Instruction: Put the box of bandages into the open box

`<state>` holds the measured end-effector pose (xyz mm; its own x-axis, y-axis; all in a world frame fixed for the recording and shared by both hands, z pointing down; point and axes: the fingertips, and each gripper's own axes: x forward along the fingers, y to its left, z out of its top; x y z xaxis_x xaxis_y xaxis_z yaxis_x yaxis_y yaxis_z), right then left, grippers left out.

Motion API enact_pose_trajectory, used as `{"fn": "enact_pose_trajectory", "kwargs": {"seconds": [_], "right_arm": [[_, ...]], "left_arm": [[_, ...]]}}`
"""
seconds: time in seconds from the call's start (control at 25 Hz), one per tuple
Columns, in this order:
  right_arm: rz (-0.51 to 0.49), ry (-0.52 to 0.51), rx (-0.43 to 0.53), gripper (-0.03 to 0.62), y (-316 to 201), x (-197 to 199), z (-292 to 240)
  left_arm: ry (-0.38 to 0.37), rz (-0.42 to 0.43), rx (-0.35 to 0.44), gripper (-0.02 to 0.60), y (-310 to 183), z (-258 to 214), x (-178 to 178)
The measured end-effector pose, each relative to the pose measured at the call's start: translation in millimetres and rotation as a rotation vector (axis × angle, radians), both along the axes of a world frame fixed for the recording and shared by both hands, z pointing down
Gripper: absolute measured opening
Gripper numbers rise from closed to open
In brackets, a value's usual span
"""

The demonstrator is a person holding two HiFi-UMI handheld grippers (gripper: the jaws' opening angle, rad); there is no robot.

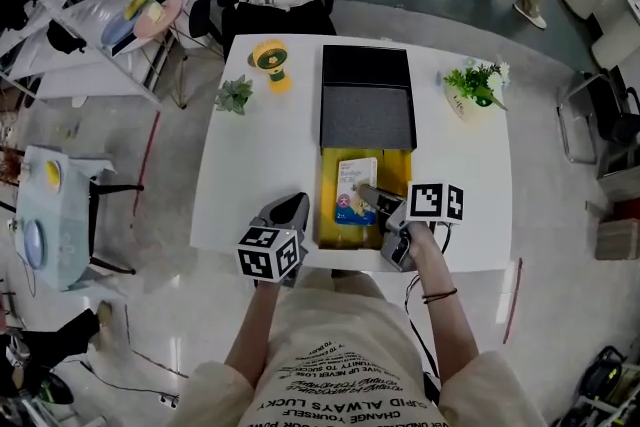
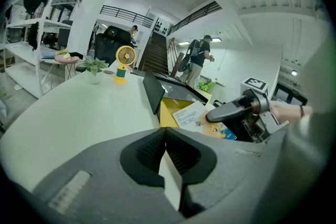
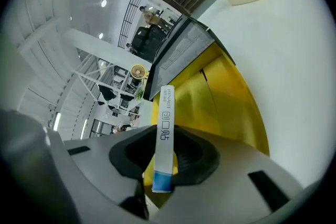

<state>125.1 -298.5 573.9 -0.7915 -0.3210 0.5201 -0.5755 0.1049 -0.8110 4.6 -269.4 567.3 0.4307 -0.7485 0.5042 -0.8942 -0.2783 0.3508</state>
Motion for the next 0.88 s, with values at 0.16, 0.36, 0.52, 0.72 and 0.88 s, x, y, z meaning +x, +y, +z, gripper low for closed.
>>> {"fn": "enact_pose_trajectory", "kwargs": {"seconds": [0.16, 0.36, 0.52, 0.72, 0.88], "right_arm": [[0.006, 0.025, -0.046, 0.089, 0.0, 2.8, 6.0], [0.021, 0.073, -0.077, 0.089, -0.7, 7.5, 16.3], [0.013, 0.114, -0.066, 0.091, -0.5, 7.6, 19.1], [0.017, 0.177, -0.044, 0.103, 0.1, 7.0, 21.4], [0.016, 0.228, -0.032, 0.121, -0.8, 6.9, 26.4]], "left_arm": [[0.005, 0.016, -0.012, 0.021, -4.9, 1.5, 2.5], [0.005, 0.044, -0.025, 0.021, -8.7, 5.8, 5.9], [0.004, 0.065, -0.034, 0.021, -8.8, 9.5, 7.4], [0.005, 0.077, -0.044, 0.021, -8.0, 11.3, 6.8], [0.007, 0.093, -0.043, 0.021, -9.3, 11.9, 8.4]]}}
